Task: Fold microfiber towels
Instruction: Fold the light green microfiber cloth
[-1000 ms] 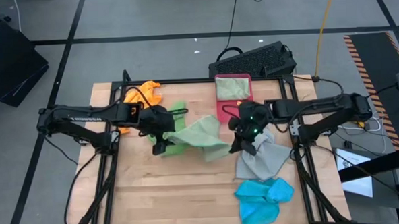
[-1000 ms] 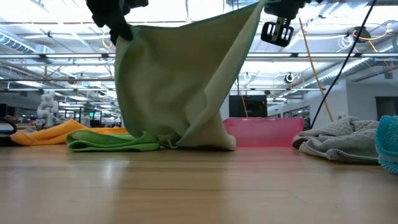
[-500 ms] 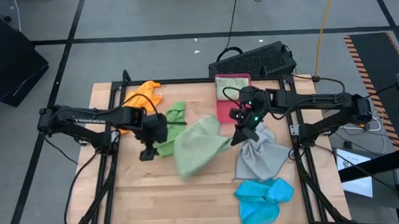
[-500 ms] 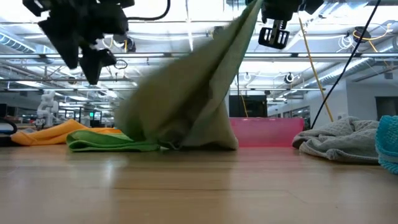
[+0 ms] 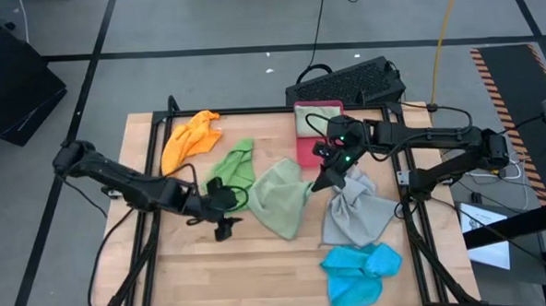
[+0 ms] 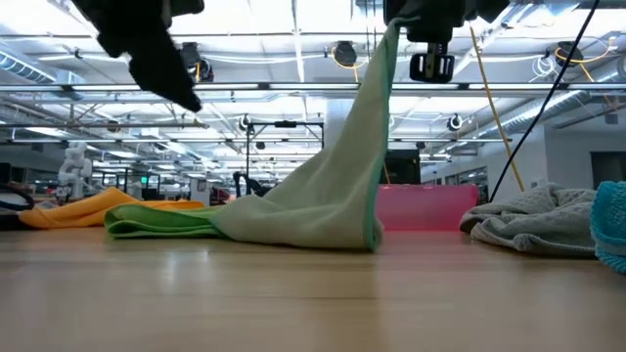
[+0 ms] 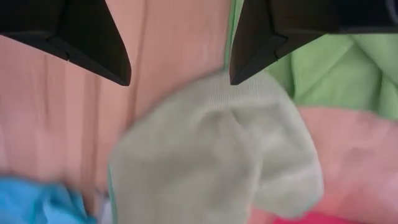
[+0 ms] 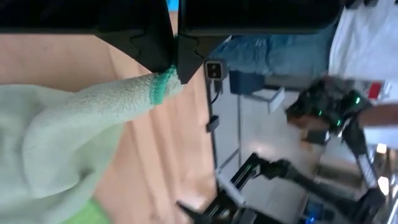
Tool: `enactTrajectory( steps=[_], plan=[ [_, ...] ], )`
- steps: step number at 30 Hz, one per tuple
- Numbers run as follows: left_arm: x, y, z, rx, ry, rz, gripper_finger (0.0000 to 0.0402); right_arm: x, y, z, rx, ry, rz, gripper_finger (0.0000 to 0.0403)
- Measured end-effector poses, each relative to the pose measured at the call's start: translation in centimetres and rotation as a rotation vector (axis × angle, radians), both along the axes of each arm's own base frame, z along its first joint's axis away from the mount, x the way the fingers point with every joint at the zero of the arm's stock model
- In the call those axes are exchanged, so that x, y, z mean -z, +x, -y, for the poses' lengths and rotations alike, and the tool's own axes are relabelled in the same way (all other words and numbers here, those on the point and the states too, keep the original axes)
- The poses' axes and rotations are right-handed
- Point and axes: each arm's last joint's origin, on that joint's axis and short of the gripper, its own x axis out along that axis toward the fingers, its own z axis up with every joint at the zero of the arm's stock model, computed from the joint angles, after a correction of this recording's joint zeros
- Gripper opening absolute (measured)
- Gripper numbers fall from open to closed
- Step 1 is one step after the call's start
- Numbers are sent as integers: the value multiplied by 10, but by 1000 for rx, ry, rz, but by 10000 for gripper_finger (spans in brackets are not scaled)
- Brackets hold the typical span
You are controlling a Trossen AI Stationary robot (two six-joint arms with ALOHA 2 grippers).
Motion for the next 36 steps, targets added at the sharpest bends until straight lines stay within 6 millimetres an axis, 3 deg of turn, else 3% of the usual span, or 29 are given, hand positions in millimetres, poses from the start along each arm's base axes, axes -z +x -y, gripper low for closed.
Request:
enactTrajectory(
  steps=[3, 12, 16, 20, 25, 29, 33, 36],
  plan=[
    [9, 9, 8, -36, -1, 56, 273, 0, 1, 4, 83, 7, -29, 0],
    [48, 61, 26, -151, -144, 245, 273, -14, 12, 20, 473, 9, 61, 0],
    [47, 78, 29, -275, -91, 324, 279, -15, 13, 23, 539, -36, 84, 0],
    [42, 97, 29, -313, 14, 385, 309, -20, 15, 25, 574, -64, 149, 0],
    [47, 115, 15, -330, 16, 325, 344, -32, 19, 26, 591, -21, 262, 0],
    [11, 109, 1, -343, 117, 187, 338, -56, 17, 22, 521, 66, 309, 0],
    [-33, 77, -30, -340, 359, -46, 319, -92, 12, 12, 437, 105, 335, 0],
    [-70, 48, -62, -380, 394, -84, 307, -123, 4, 3, 407, 59, 339, 0]
  ],
)
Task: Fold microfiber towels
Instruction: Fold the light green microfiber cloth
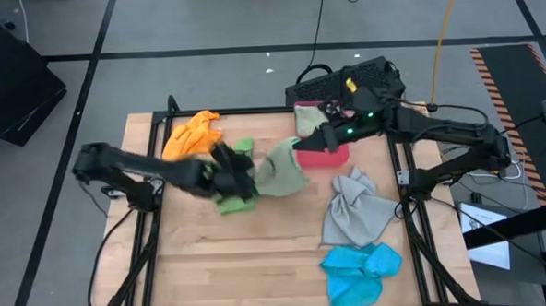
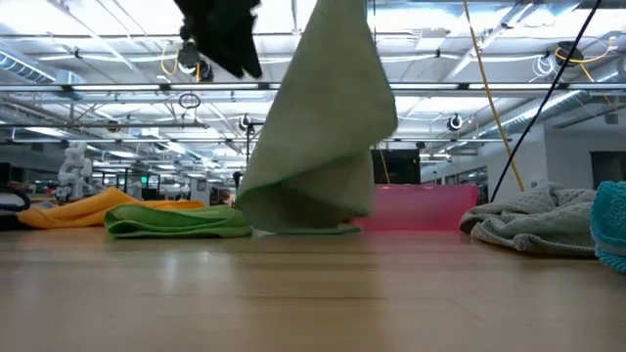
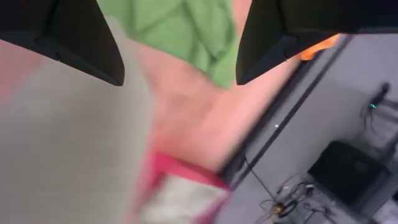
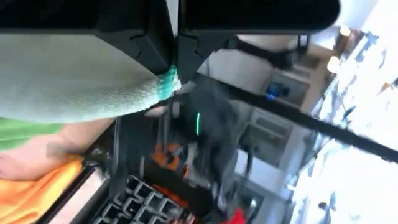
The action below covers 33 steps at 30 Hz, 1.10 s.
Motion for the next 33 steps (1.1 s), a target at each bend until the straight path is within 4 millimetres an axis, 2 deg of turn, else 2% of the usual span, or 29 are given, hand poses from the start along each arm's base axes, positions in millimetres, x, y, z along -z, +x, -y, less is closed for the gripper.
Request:
enactTrajectory(
  steps=[3, 5, 9, 12, 15, 18, 22, 25, 28, 33],
  plan=[
    [-32, -25, -26, -30, -70, 122, 296, -24, -8, -4, 93, -122, -21, 0],
    [-47, -36, -37, -61, -117, 232, 290, -31, -9, -3, 214, -227, -40, 0],
    [-60, -42, -42, -90, -173, 364, 280, -47, 4, -3, 395, -395, 75, 0],
    [-62, -37, -38, -64, -242, 434, 273, -61, 11, -3, 438, -455, 164, 0],
    [-64, -28, -31, -21, -306, 506, 266, -69, 15, -1, 479, -533, 148, 0],
    [-71, -17, -22, 25, -331, 614, 254, -67, 19, 1, 520, -630, 59, 0],
    [-80, -6, -13, 11, -258, 752, 243, -49, 24, 12, 541, -684, -125, 0],
    [-71, 1, -8, -49, -146, 704, 248, -38, 29, 18, 529, -686, -201, 0],
    [-56, 9, -8, -73, -59, 591, 271, -38, 29, 18, 511, -681, -193, 0],
    [-28, 25, -24, -57, 14, 379, 309, -40, 29, 16, 469, -666, -159, 0]
  ],
)
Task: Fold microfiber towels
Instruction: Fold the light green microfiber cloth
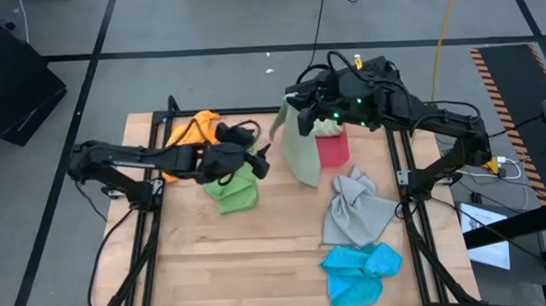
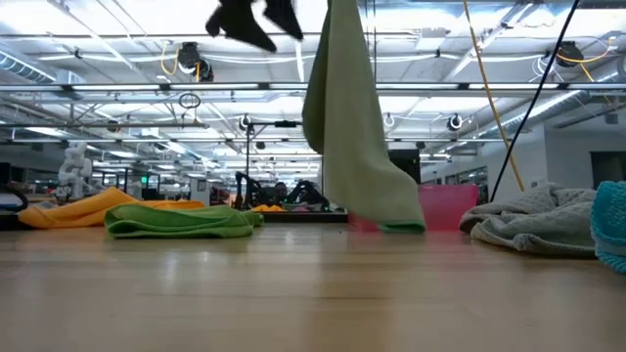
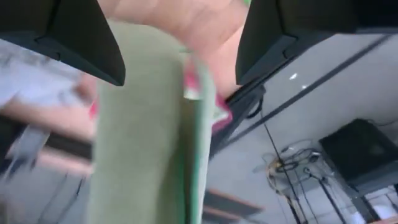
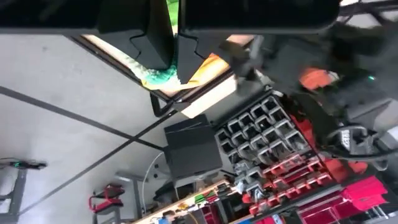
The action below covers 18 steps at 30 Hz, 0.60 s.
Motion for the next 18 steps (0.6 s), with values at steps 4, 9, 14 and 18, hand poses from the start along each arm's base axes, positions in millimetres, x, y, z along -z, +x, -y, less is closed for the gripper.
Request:
enactTrajectory(
  steps=[4, 9, 14, 18],
  plan=[
    [15, 7, -24, 63, -77, -89, 303, -2, -4, -2, -29, 37, 14, 0],
    [24, 20, -35, 177, -197, -49, 281, -2, -6, -2, -21, 56, 10, 0],
    [29, 27, -23, 212, -252, -24, 275, -1, -7, 1, -6, 67, 1, 0],
    [32, 25, -10, 218, -287, -40, 275, 1, -8, 2, 1, 70, -16, 0]
  ],
)
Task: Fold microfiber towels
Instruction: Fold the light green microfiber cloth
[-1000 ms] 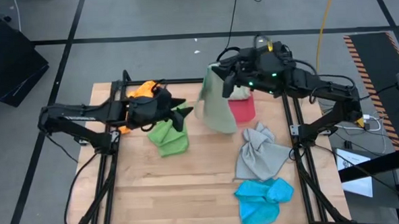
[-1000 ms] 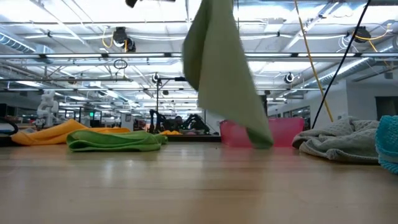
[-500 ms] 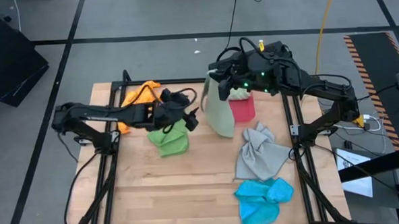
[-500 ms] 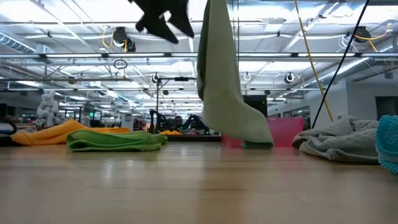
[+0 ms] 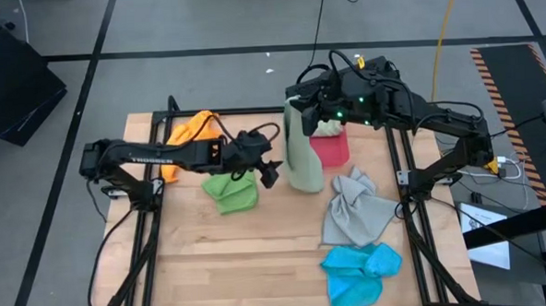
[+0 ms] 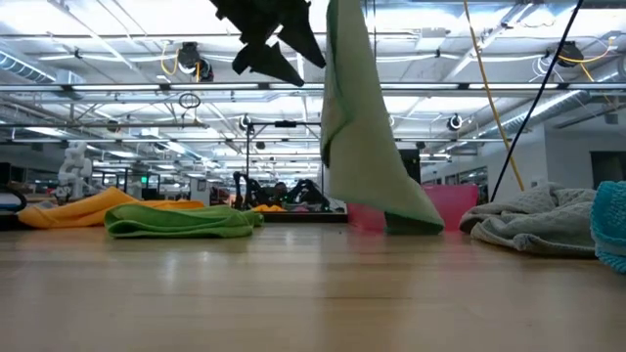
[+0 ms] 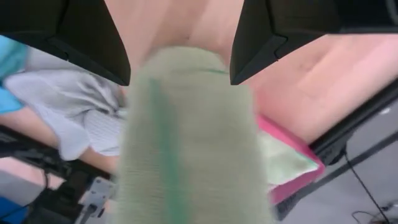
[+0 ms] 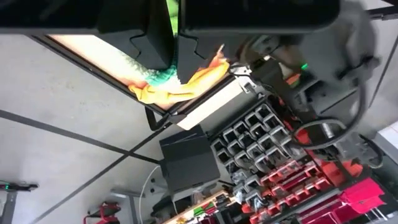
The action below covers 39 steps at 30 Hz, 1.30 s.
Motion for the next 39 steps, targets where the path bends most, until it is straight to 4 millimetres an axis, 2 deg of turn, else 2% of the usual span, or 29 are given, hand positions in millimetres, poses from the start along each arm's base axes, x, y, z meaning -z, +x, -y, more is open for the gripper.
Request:
enactTrajectory(
  steps=[5, 9, 17, 22, 32, 36, 39],
  plan=[
    [0, 1, 17, -24, -10, 22, 275, 0, 0, 2, 6, 2, 6, 0],
    [17, 7, 22, -121, 85, -40, 275, -1, 0, 2, 6, 2, 8, 0],
    [46, 25, 5, -269, 132, -85, 275, -1, 0, 2, 6, 6, 15, 0],
    [48, 25, -7, -316, 141, -88, 260, -1, 0, 2, 7, 9, 17, 0],
    [52, 23, -32, -215, 88, -159, 135, -1, 0, 2, 6, 8, 19, 0],
    [52, 23, -32, -115, 103, -193, 123, -2, -3, 5, 16, 4, 20, 0],
    [54, 23, -30, -49, 109, -227, 139, -5, -8, 9, 15, 6, 26, 0]
  ],
)
